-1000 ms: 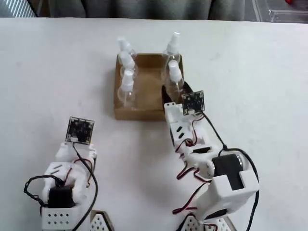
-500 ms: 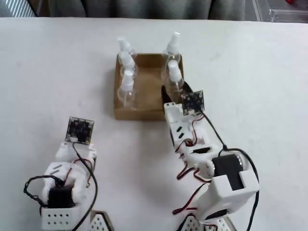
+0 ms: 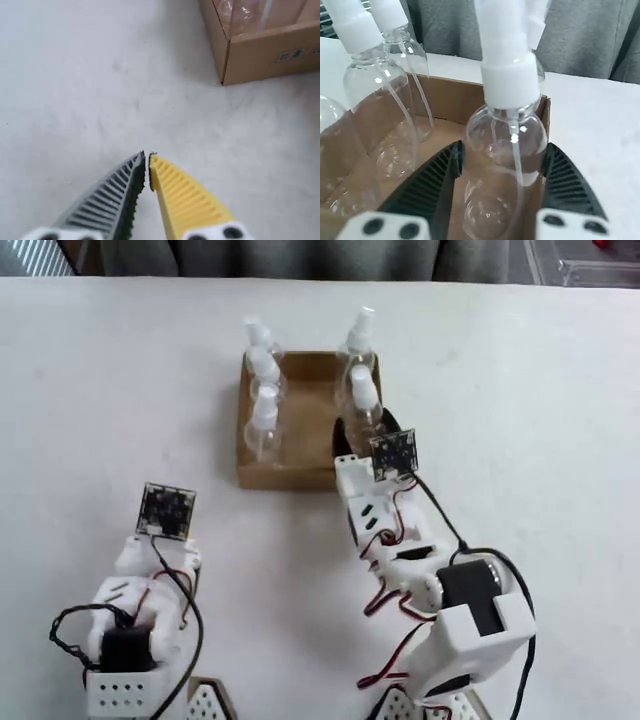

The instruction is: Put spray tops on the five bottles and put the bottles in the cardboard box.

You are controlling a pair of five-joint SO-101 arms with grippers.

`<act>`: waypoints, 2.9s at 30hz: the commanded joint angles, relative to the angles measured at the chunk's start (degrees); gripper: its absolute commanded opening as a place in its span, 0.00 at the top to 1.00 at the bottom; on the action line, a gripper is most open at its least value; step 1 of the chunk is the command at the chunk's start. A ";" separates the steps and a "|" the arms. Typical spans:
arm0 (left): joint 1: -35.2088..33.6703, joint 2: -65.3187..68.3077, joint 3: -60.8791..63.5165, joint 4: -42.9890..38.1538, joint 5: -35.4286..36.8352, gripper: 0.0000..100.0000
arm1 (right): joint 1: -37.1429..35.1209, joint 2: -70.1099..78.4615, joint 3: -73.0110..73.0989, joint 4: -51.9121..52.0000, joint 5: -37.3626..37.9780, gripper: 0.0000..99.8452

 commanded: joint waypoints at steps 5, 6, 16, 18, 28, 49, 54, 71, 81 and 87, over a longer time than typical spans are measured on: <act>-0.75 -0.13 -0.09 0.26 -0.35 0.98 | -1.10 -0.48 -1.67 -0.92 0.44 0.77; -0.75 -0.13 -0.09 0.26 -0.35 0.98 | -1.19 -0.48 -1.67 -0.92 0.44 0.77; -0.75 -0.13 -0.09 0.26 -0.35 0.98 | -2.51 -0.48 -0.79 -1.27 0.62 0.77; -0.75 -0.13 -0.09 0.26 -0.35 0.98 | -3.21 -0.48 -0.44 -1.27 0.62 0.77; -2.42 -0.13 -0.09 0.18 -0.35 0.98 | -3.03 -0.66 -0.09 -1.36 0.62 0.73; -2.42 -0.13 -0.09 0.18 -0.35 0.98 | -2.86 -1.19 2.64 -9.71 0.62 0.67; -2.42 -0.13 -0.09 0.18 -0.35 0.98 | -2.86 -1.45 3.96 -13.49 0.62 0.67; -2.33 -0.13 -0.09 -0.70 -0.35 0.98 | -2.77 -31.52 17.49 0.84 0.70 0.67; -2.33 -0.13 -0.09 -0.70 -0.35 0.98 | 5.32 -49.54 24.26 14.02 0.18 0.67; -2.33 -0.13 -0.09 -0.70 -0.35 0.98 | 7.87 -62.02 28.22 24.31 0.62 0.67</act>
